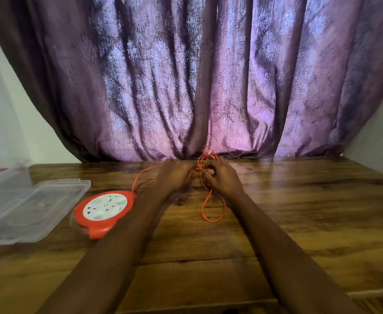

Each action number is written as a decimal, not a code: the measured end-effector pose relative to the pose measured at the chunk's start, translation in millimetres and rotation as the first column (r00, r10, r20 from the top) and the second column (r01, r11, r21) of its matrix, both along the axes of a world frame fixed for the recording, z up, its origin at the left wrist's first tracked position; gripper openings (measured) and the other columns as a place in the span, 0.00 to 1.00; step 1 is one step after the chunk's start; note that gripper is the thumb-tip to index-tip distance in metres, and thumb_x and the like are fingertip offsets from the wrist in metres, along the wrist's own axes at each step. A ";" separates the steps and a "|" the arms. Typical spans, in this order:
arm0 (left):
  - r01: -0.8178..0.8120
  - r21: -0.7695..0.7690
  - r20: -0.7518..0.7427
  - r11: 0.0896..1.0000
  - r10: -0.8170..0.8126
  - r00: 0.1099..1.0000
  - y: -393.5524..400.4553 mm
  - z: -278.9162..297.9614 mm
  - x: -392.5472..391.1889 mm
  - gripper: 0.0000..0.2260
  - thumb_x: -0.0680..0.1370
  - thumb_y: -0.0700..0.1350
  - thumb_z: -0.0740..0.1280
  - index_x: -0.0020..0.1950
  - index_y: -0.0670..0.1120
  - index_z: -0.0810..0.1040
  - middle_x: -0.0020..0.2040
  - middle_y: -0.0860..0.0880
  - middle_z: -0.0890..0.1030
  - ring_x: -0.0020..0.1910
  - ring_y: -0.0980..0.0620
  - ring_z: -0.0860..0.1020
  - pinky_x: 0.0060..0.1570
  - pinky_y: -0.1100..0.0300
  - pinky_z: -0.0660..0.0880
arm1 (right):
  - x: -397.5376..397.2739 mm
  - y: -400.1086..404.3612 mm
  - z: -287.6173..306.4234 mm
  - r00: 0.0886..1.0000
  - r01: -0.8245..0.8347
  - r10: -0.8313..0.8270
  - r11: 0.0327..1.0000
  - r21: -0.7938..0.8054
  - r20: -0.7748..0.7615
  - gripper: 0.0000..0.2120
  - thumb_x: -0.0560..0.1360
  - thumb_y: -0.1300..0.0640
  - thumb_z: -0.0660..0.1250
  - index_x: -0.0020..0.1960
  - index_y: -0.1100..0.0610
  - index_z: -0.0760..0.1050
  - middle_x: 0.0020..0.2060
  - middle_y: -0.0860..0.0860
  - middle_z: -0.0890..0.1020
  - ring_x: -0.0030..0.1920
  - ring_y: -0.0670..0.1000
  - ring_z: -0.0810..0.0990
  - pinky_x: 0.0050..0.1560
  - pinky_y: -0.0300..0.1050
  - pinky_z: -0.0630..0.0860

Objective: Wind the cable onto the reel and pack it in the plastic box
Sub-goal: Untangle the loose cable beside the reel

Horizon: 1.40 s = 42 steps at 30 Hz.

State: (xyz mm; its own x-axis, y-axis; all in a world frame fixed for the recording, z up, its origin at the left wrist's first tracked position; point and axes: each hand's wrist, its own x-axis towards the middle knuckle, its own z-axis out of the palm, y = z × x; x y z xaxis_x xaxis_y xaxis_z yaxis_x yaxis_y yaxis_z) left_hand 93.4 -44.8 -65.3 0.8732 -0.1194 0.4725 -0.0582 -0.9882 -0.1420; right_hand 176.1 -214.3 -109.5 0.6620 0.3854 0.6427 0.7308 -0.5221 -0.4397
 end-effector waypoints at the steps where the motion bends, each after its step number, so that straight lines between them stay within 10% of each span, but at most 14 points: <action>1: 0.033 -0.069 0.046 0.997 -0.030 0.998 -0.3 -1.2 0.5 0.18 0.79 0.53 0.61 0.70 0.61 0.73 0.57 0.45 0.84 0.57 0.42 0.81 0.53 0.51 0.75 | 0.6 -1.5 -0.4 1.000 0.006 -0.006 1.000 0.004 0.018 0.14 0.72 0.48 0.69 0.56 0.47 0.79 0.54 0.47 0.76 0.50 0.52 0.80 0.49 0.50 0.77; 13: 0.164 -0.378 0.180 0.911 -0.102 0.978 28.7 4.5 -11.7 0.07 0.77 0.49 0.70 0.49 0.50 0.86 0.40 0.45 0.85 0.41 0.44 0.82 0.38 0.55 0.73 | 0.4 5.3 1.8 0.989 0.103 -0.099 0.994 0.037 -0.112 0.19 0.67 0.40 0.61 0.58 0.38 0.70 0.48 0.46 0.83 0.52 0.56 0.81 0.49 0.51 0.75; 28: 0.258 -0.386 0.239 0.886 -0.174 0.955 27.1 7.7 -28.0 0.09 0.69 0.49 0.68 0.41 0.49 0.87 0.32 0.47 0.84 0.30 0.56 0.75 0.34 0.63 0.66 | 11.3 1.3 0.0 0.969 0.234 -0.232 0.972 0.008 -0.084 0.14 0.72 0.44 0.60 0.58 0.43 0.69 0.48 0.49 0.83 0.52 0.58 0.81 0.49 0.54 0.74; 38: 0.021 -0.241 0.056 0.970 -0.007 0.998 21.4 -2.1 -3.7 0.18 0.77 0.63 0.60 0.40 0.51 0.77 0.42 0.47 0.84 0.46 0.44 0.81 0.36 0.58 0.63 | 6.8 -6.3 3.1 0.981 -0.047 0.086 0.976 0.214 -0.175 0.11 0.75 0.51 0.68 0.52 0.36 0.74 0.41 0.40 0.80 0.42 0.39 0.80 0.44 0.43 0.73; 42: 0.016 -0.501 -0.052 0.865 -0.049 0.997 7.1 -2.1 14.6 0.15 0.77 0.61 0.65 0.53 0.51 0.80 0.47 0.48 0.85 0.48 0.48 0.81 0.41 0.58 0.70 | 0.2 -5.8 6.9 0.988 -0.065 0.085 0.986 0.151 -0.129 0.12 0.73 0.41 0.67 0.56 0.39 0.73 0.43 0.41 0.80 0.42 0.45 0.81 0.46 0.48 0.76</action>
